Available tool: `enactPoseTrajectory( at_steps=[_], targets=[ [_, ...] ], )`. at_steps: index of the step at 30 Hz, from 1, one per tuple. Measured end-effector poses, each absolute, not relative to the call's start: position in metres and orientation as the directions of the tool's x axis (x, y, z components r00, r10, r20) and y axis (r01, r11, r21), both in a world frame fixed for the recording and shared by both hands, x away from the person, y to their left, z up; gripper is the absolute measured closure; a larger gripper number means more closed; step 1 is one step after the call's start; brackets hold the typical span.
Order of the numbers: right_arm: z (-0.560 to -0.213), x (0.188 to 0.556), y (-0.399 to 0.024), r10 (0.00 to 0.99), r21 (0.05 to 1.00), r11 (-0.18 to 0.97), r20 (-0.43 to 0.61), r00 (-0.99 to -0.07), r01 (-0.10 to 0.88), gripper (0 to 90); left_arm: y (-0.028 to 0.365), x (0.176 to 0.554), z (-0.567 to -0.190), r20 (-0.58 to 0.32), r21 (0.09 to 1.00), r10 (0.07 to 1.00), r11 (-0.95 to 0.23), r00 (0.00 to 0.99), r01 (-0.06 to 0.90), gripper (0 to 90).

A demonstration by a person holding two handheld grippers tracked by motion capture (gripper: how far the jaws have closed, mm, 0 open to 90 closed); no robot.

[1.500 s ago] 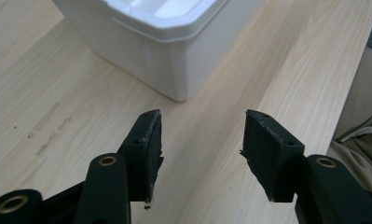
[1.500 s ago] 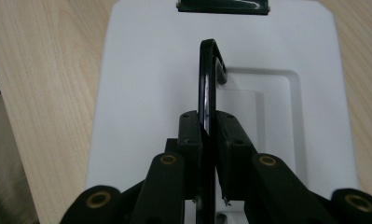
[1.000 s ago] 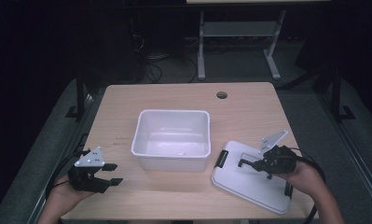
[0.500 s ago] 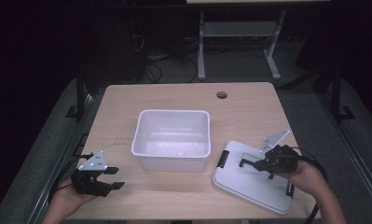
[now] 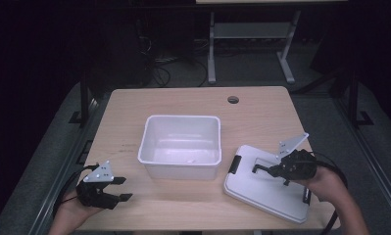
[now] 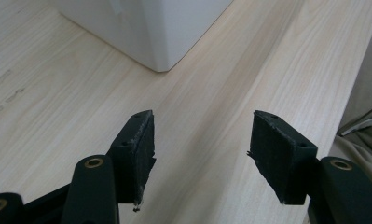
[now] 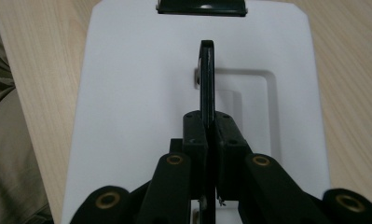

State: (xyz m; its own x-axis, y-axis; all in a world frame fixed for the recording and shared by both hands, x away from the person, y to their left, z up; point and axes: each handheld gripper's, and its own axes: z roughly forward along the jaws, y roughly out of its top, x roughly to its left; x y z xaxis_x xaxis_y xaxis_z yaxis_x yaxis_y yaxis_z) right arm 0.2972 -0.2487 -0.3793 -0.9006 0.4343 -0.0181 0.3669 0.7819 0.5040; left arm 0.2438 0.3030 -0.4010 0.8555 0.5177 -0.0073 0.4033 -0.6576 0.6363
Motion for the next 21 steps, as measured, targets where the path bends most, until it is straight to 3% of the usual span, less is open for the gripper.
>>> enactPoseTrajectory(
  at_steps=[21],
  targets=[
    [-0.336, 0.293, -0.255, 0.419, 0.532, 0.782, -0.062, -0.906, 0.325, 84.6, 0.304, 0.241, -0.407, -0.014, 0.651, 0.519, -0.644, 0.854, 0.402, 35.3]
  ],
)
